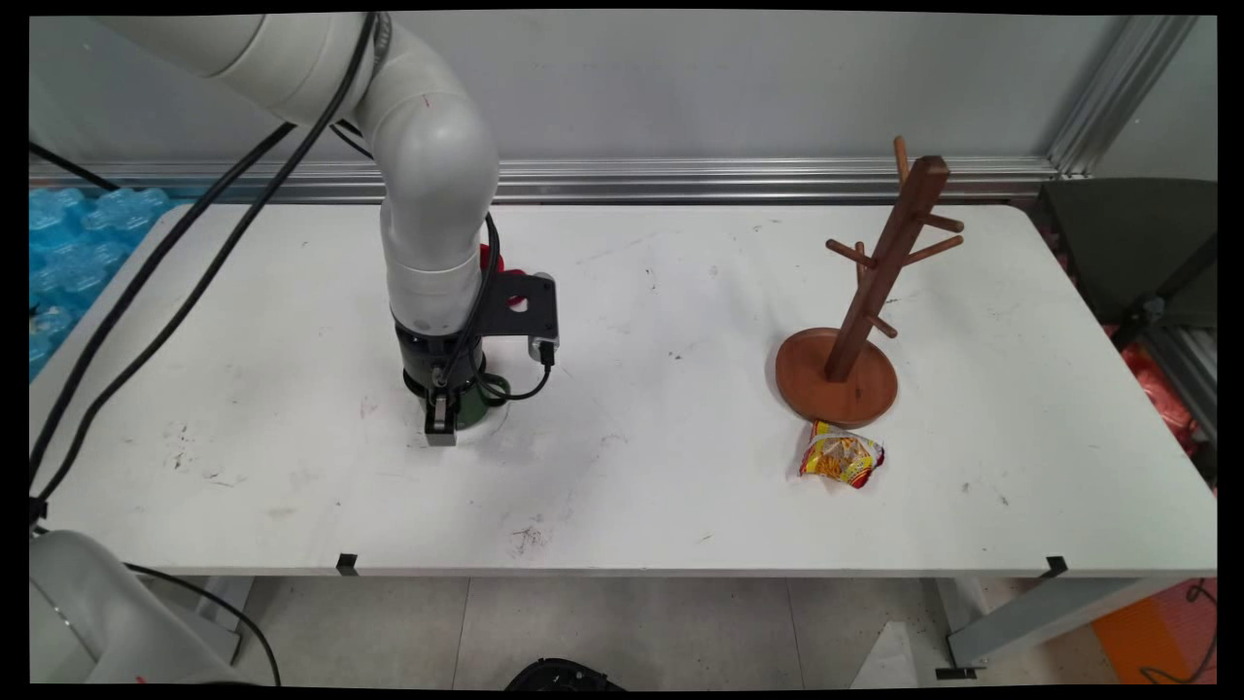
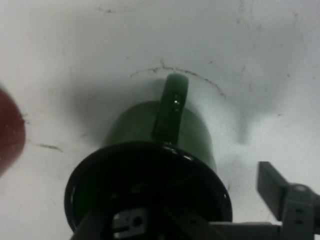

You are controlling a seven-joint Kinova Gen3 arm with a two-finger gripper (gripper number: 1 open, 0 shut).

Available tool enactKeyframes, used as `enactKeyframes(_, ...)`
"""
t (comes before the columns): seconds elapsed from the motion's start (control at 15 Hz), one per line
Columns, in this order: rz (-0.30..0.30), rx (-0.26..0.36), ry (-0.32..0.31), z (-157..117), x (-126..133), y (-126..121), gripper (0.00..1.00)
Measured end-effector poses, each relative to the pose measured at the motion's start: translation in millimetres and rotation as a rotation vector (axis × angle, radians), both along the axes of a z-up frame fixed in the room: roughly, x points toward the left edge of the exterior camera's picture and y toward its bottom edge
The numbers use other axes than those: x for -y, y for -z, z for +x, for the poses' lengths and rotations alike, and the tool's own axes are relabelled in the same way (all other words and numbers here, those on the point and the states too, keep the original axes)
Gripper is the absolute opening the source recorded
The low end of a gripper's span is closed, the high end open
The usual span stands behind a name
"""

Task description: Place the picked object on the table

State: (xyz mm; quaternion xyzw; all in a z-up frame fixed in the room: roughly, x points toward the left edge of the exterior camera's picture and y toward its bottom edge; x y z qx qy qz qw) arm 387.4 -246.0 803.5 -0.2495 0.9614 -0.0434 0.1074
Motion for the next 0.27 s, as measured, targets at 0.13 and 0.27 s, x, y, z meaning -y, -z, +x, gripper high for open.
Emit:
enactKeyframes(0.13,-0.003,-0.004,0.004,0.1,0.2,-0.1,1.00)
enactKeyframes(0.27,-0.009,-0.012,0.010,1.1,0.5,-2.6,1.00)
